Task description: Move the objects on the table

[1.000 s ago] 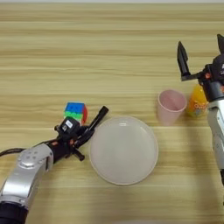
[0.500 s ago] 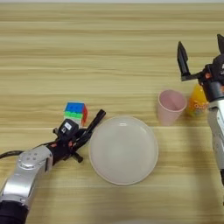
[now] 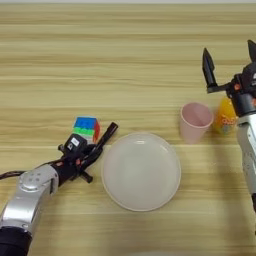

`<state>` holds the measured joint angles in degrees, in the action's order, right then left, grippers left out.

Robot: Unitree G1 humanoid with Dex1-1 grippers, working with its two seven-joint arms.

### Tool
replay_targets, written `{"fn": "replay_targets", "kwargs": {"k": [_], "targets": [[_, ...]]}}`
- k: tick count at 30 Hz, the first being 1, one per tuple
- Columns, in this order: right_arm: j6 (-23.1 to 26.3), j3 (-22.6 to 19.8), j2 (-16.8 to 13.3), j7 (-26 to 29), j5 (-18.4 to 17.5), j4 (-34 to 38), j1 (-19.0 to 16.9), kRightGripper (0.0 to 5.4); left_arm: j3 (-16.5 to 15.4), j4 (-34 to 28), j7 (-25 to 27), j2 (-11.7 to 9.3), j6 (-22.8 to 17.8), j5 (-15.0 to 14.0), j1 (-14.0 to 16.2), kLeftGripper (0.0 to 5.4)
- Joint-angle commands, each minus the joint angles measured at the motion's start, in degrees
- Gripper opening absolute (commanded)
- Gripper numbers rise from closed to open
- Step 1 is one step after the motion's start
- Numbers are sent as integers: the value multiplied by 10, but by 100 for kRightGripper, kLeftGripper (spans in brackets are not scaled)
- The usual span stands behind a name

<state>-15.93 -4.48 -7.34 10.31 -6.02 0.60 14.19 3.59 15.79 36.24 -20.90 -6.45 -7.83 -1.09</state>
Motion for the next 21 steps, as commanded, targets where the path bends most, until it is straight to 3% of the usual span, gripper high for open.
{"fn": "replay_targets", "kwargs": {"k": [1, 12, 15, 18, 21], "targets": [[-7, -2, -1, -1, -1, -5, 8, 540, -3, 7, -2, -2, 5, 5, -8, 141], [-11, -2, -1, -1, -1, -12, 13, 540, -1, -5, 4, 0, 12, 0, -8, 257], [-12, -2, -1, -1, -2, -13, 14, 540, 0, -39, 20, 0, 10, -14, 2, 286], [-12, -1, -1, 0, -2, -14, 14, 540, -11, -84, 45, 8, -18, -60, 12, 307], [-13, 0, 0, 0, -1, -14, 12, 540, -8, -114, 51, 4, -24, -70, 23, 332]]}}
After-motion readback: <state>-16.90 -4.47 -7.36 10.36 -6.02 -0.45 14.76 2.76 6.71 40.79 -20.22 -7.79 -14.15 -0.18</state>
